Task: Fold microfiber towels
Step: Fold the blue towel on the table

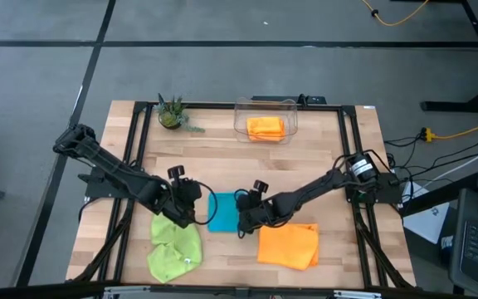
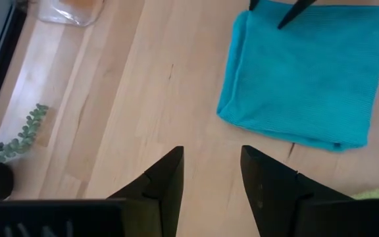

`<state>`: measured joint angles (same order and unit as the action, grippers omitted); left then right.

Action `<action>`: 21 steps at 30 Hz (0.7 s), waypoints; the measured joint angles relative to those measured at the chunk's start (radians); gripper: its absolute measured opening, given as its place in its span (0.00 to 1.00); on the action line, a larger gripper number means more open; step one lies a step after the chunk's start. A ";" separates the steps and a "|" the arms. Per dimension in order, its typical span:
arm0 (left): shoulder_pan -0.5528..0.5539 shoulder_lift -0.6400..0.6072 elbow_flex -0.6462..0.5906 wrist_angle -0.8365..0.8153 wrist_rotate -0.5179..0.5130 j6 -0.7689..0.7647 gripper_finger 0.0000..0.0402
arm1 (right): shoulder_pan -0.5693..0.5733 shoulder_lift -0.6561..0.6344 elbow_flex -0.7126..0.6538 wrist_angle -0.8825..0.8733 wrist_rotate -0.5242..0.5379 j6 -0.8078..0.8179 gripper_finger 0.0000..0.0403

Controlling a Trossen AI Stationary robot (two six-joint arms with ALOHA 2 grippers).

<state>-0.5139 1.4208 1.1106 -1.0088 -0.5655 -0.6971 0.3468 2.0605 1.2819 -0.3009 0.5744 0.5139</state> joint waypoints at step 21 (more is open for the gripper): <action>-0.014 0.000 -0.179 0.544 0.244 0.201 0.36 | 0.091 -0.146 0.014 -0.008 -0.110 -0.072 0.44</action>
<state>-0.5282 1.4208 0.9319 -0.4647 -0.3219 -0.4965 0.4378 1.9150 1.2957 -0.3086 0.4644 0.4419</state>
